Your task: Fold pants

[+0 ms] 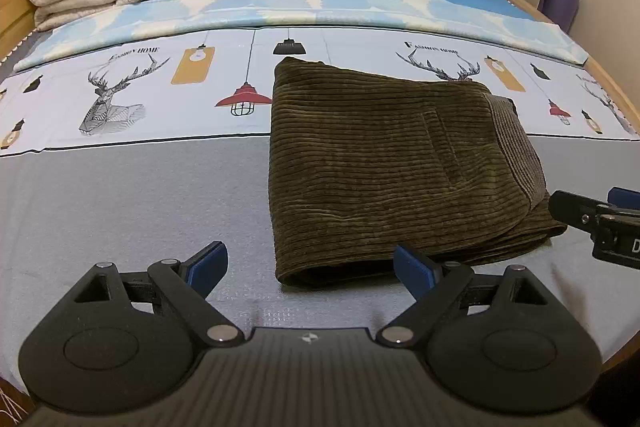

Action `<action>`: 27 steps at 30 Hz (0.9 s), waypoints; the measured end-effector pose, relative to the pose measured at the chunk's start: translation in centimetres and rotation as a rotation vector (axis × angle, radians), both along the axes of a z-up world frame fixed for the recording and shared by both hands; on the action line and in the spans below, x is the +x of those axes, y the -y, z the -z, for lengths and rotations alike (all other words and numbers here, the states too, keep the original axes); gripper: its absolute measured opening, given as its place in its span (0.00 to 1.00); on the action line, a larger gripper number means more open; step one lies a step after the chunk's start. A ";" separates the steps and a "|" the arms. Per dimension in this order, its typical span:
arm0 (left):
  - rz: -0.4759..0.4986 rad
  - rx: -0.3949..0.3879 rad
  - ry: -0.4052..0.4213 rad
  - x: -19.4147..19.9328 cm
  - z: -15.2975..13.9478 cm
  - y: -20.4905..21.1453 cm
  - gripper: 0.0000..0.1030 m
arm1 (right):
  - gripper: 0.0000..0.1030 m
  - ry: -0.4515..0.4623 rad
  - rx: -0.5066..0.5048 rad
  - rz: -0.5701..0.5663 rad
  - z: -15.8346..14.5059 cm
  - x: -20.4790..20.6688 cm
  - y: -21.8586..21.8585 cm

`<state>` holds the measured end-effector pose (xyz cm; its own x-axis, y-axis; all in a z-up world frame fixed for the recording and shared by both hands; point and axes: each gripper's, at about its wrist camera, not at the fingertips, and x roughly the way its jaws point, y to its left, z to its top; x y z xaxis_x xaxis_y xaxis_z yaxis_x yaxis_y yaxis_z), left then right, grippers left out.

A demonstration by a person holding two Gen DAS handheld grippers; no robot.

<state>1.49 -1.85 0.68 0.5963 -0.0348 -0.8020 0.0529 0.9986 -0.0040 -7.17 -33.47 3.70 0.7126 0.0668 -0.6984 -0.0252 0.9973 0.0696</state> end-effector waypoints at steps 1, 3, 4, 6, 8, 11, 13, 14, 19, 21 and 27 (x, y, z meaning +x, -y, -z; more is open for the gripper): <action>0.000 0.000 0.000 0.0 0.0 0.0 0.90 | 0.92 -0.001 -0.001 -0.002 0.0 0.0 0.0; 0.001 -0.001 0.000 0.0 0.0 0.1 0.90 | 0.92 -0.002 -0.002 -0.005 0.0 0.0 -0.1; 0.001 -0.002 0.000 0.0 0.0 0.1 0.90 | 0.92 -0.001 -0.004 -0.007 0.0 0.0 -0.1; 0.002 -0.002 0.001 0.0 -0.1 0.1 0.90 | 0.92 -0.001 -0.006 -0.009 0.0 0.0 -0.1; 0.002 -0.005 0.002 0.0 -0.1 0.1 0.90 | 0.92 -0.002 -0.007 -0.011 0.1 0.0 -0.2; 0.003 -0.008 0.003 0.0 -0.1 0.1 0.90 | 0.92 -0.002 -0.009 -0.012 0.1 -0.1 -0.2; 0.004 -0.010 0.002 0.0 -0.1 0.1 0.90 | 0.92 -0.003 -0.010 -0.012 0.1 0.0 -0.3; 0.004 -0.011 0.002 0.0 -0.1 0.1 0.90 | 0.92 -0.003 -0.010 -0.012 0.1 0.0 -0.3; 0.005 -0.014 0.002 0.0 -0.2 0.1 0.90 | 0.92 -0.003 -0.014 -0.015 0.1 -0.1 -0.2; 0.006 -0.015 0.002 -0.1 -0.2 0.0 0.90 | 0.92 -0.003 -0.014 -0.016 0.2 0.0 -0.3; 0.011 -0.016 0.007 0.0 -0.3 0.1 0.90 | 0.92 -0.003 -0.015 -0.016 0.2 -0.1 -0.3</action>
